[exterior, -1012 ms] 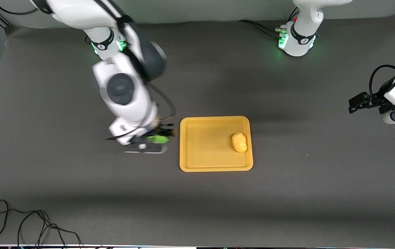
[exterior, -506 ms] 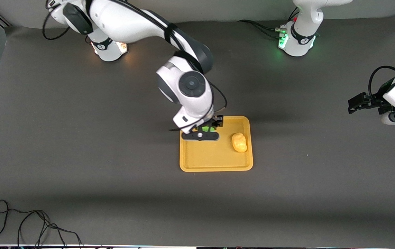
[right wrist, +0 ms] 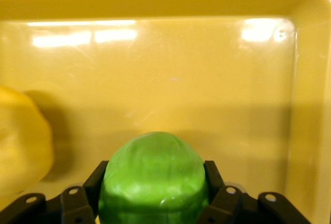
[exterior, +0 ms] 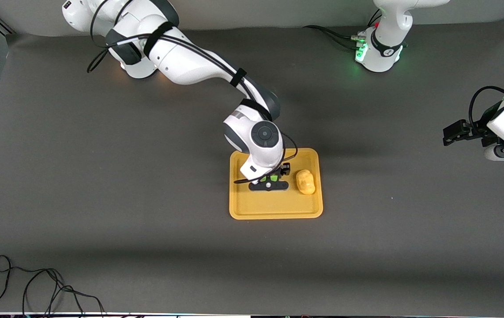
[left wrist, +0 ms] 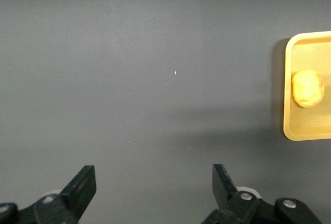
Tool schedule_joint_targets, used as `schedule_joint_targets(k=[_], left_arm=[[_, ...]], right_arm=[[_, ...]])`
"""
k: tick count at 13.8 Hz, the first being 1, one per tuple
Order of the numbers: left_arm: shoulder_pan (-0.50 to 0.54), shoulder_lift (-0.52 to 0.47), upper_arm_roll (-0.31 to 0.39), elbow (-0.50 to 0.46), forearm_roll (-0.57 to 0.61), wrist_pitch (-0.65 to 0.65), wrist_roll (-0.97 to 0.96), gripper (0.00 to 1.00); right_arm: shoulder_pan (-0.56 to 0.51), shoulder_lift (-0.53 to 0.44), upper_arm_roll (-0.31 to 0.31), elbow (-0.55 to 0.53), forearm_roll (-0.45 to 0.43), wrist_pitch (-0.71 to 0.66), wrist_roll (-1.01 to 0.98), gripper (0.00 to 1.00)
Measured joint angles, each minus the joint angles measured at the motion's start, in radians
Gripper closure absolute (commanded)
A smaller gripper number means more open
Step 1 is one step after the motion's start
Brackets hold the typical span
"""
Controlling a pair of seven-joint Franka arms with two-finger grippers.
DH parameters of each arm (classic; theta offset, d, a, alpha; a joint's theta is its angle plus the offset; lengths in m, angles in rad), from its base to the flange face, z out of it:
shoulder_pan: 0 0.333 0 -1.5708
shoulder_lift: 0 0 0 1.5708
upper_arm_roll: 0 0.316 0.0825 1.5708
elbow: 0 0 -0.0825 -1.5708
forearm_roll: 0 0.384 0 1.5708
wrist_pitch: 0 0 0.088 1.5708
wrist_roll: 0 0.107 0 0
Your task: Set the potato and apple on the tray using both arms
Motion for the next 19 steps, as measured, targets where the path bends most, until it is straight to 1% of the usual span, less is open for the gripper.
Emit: schedule_joint_targets(k=[3,4,5,6,11,13,15,19], left_arm=[[0.000,0.004,0.000,0.000,0.000,0.000,0.001,0.00],[0.000,0.005,0.000,0.000,0.000,0.000,0.005,0.00],[0.000,0.006,-0.001,0.000,0.000,0.000,0.011,0.00],[0.000,0.007,-0.001,0.000,0.000,0.000,0.015,0.00],[0.000,0.008,-0.001,0.004,0.000,0.000,0.021,0.00],[0.000,0.008,-0.002,0.009,0.000,0.000,0.021,0.00],[0.000,0.009,-0.003,0.017,0.000,0.000,0.021,0.00],[0.000,0.011,-0.005,0.019,0.000,0.000,0.021,0.00]], right_arm=[[-0.001,0.022,-0.006,0.000,-0.006,0.027,0.000,0.64],[-0.002,0.028,-0.009,0.000,-0.006,0.040,0.000,0.57],[-0.002,0.029,-0.010,0.000,-0.006,0.045,0.000,0.25],[-0.002,0.029,-0.010,0.003,-0.006,0.045,0.000,0.00],[-0.005,0.027,-0.014,0.026,-0.006,0.035,0.001,0.00],[-0.007,0.006,-0.016,0.052,-0.006,-0.034,0.001,0.00],[-0.016,-0.054,-0.018,0.077,-0.006,-0.147,0.001,0.00],[-0.080,-0.254,-0.024,0.088,-0.006,-0.411,-0.010,0.00]])
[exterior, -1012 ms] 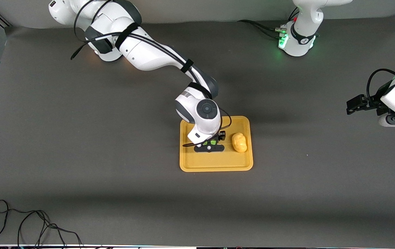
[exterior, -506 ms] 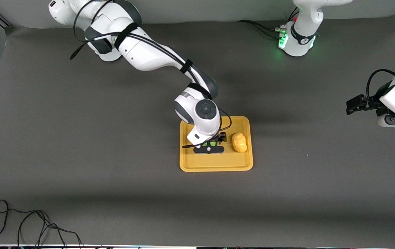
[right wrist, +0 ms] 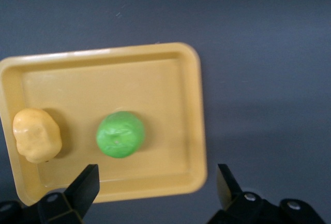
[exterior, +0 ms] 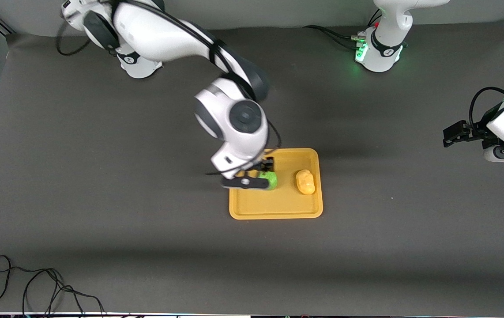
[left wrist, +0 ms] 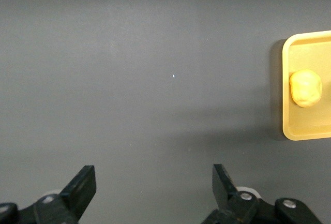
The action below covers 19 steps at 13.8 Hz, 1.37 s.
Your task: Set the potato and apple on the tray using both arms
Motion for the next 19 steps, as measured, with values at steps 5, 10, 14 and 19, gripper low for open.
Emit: schedule_joint_targets(k=[5,10,14,19], left_arm=[[-0.002,0.025,-0.006,0.045,0.000,-0.052,0.012,0.00],[-0.003,0.032,-0.013,0.066,-0.001,-0.055,0.037,0.00],[0.000,0.034,-0.009,0.066,0.000,-0.064,0.047,0.00],[0.000,0.034,-0.009,0.075,-0.001,-0.066,0.047,0.00]], right_arm=[[-0.188,-0.299,-0.021,-0.185,-0.001,-0.185,-0.223,0.00],[-0.316,-0.632,-0.126,-0.539,0.022,-0.126,-0.535,0.00],[-0.460,-0.729,-0.180,-0.638,0.053,-0.095,-0.745,0.00],[-0.714,-0.739,-0.040,-0.641,0.060,-0.092,-0.782,0.00]])
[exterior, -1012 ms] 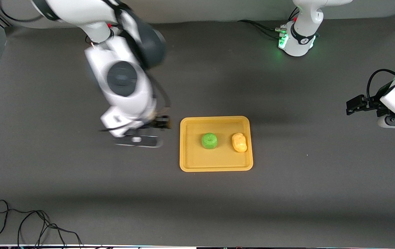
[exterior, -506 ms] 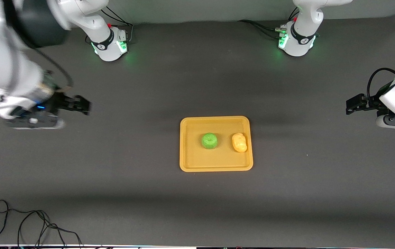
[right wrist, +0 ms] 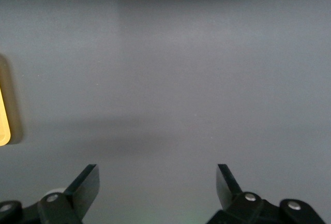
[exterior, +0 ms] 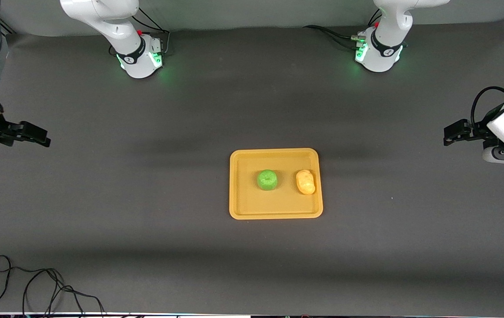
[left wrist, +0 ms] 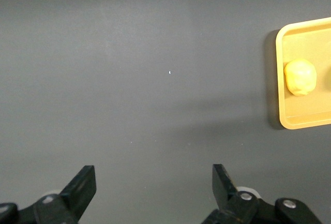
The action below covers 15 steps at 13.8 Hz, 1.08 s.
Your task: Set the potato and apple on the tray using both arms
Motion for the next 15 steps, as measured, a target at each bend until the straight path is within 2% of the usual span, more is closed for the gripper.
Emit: schedule_joint_targets(k=[2,15], left_arm=[[0.000,0.000,-0.002,0.001,0.000,0.000,0.000,0.00],[-0.001,0.005,-0.004,0.001,-0.008,0.001,-0.012,0.00]], right_arm=[[-0.046,-0.006,0.037,0.000,0.000,0.000,0.000,0.00],[-0.049,-0.008,0.039,0.001,0.000,-0.008,0.001,0.00]])
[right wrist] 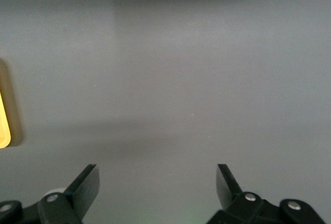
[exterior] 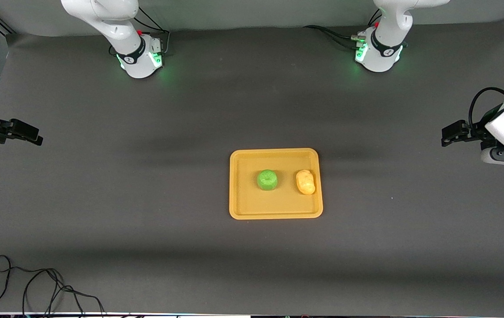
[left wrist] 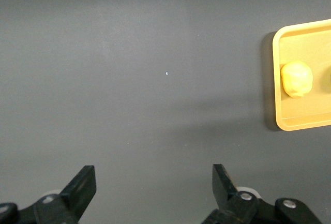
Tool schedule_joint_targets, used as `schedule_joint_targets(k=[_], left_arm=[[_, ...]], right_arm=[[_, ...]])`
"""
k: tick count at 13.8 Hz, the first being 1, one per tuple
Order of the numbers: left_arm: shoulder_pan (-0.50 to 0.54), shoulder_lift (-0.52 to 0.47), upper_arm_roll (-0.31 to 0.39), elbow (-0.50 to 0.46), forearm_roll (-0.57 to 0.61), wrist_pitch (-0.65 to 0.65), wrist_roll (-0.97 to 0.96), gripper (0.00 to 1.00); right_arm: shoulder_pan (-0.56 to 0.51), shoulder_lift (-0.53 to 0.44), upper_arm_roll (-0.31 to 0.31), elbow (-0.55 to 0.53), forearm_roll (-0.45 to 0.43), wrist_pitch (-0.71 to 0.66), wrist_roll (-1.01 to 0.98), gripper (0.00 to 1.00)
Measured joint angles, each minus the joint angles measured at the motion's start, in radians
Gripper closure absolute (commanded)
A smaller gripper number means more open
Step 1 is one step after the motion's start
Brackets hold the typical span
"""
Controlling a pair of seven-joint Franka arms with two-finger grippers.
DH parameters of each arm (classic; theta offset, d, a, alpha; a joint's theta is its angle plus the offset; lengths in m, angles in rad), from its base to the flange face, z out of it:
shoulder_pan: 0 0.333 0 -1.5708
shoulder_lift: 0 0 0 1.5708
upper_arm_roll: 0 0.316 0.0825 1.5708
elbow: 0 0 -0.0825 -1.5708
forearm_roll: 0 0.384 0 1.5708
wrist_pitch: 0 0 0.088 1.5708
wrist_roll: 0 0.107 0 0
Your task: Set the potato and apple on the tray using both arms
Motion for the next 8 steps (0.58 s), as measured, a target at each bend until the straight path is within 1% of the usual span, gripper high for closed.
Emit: schedule_joint_targets(k=[2,5,8], left_arm=[[0.000,0.000,0.002,0.000,0.000,0.002,-0.001,0.00],[0.002,0.000,0.007,0.001,0.000,0.028,-0.002,0.00],[0.002,0.000,0.010,0.001,0.001,0.057,-0.002,0.00]], right_arm=[[0.000,0.000,-0.001,0.000,0.009,-0.011,0.000,0.00],[0.000,-0.001,-0.004,0.000,0.048,-0.037,0.000,0.00],[0.000,-0.002,-0.004,0.000,0.053,-0.038,0.000,0.00]])
